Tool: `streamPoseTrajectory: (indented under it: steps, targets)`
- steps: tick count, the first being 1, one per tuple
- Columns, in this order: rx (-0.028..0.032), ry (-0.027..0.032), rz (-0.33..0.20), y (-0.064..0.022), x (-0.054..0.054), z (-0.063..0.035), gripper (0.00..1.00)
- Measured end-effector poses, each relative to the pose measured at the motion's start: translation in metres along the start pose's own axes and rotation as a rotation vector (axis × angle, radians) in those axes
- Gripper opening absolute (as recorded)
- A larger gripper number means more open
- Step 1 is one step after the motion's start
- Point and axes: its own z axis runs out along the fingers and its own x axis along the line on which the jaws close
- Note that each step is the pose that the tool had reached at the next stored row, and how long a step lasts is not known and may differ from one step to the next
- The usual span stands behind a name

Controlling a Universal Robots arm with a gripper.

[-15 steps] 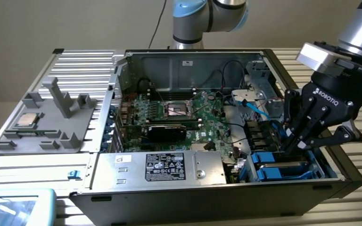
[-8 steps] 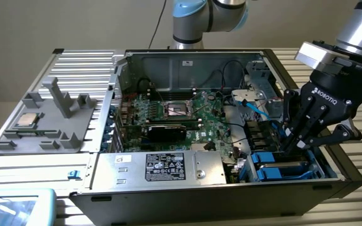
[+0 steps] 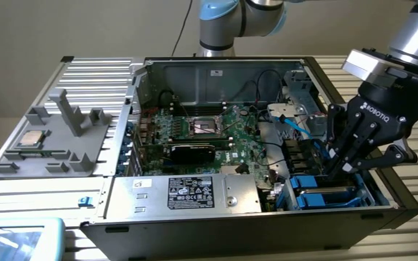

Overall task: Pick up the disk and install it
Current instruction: 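Insert the first disk wire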

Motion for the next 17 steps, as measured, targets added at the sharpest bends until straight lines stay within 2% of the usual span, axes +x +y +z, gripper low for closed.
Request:
streamPoseTrajectory:
  steps: [3,6,9,13,14,17]
  targets:
    - [-0.0073,-0.0019,0.002,-0.0004,-0.0003,0.0009,0.16]
    - [-0.0202,-0.0044,0.001,-0.0021,-0.0005,0.0008,0.16]
    - [-0.0246,-0.0042,0.000,-0.0064,0.0004,-0.0004,0.16]
    - [-0.0507,-0.0061,-0.005,-0.0078,0.0004,-0.0006,0.16]
    - [-0.0555,-0.0067,-0.006,-0.0080,0.0004,-0.0005,0.16]
    - [-0.0606,-0.0072,-0.008,-0.0097,0.0008,-0.0007,0.16]
